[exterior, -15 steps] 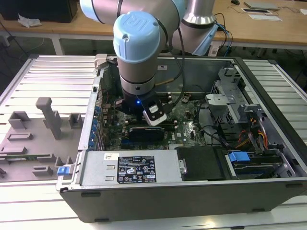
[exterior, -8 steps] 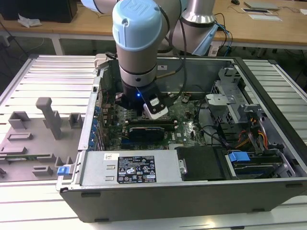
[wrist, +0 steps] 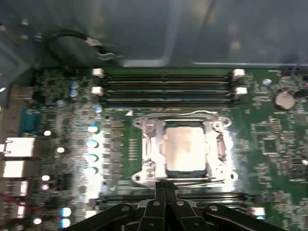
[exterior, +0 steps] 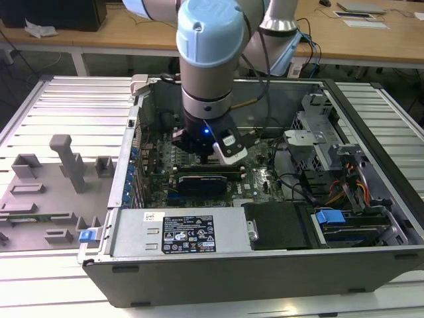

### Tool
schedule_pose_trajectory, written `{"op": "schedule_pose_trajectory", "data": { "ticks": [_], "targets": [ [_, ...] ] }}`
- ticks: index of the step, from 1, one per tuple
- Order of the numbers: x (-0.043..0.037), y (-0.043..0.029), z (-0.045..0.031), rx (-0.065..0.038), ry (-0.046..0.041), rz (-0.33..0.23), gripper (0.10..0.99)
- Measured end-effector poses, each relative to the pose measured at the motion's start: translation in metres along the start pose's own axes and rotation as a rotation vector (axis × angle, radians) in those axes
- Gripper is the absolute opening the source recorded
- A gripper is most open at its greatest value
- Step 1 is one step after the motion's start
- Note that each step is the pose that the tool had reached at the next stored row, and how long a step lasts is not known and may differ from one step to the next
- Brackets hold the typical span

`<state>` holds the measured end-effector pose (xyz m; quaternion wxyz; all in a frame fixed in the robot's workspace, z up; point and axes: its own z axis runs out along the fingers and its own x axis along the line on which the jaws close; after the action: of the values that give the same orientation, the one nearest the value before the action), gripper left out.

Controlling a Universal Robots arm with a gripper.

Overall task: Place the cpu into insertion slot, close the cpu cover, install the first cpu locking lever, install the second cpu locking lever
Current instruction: 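Install the second cpu locking lever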

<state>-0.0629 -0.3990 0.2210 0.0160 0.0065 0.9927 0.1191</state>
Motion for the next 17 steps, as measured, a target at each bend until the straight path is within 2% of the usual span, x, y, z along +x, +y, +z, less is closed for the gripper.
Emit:
{"op": "schedule_pose_trajectory", "data": {
  "ticks": [3,5,6,8,9,10,11,13,17],
  "targets": [
    [-0.0113,0.0001,0.0004,0.0,0.0017,0.0,0.106],
    [-0.0154,0.0021,0.001,0.002,0.003,0.001,0.106],
    [-0.0166,0.007,0.0022,0.009,0.0035,0.001,0.106],
    [-0.0167,0.015,0.0042,0.029,0.0036,0.0,0.106],
    [-0.0167,0.0201,0.0054,0.045,0.0037,0.0,0.106],
    [-0.0166,0.0241,0.0064,0.054,0.0036,-0.001,0.106],
    [-0.0165,0.028,0.0073,0.059,0.0036,-0.001,0.106],
    [-0.0163,0.0385,0.0098,0.061,0.0036,-0.001,0.106],
    [-0.0166,0.0435,0.0025,0.065,0.0036,-0.001,0.106]
  ]
}}
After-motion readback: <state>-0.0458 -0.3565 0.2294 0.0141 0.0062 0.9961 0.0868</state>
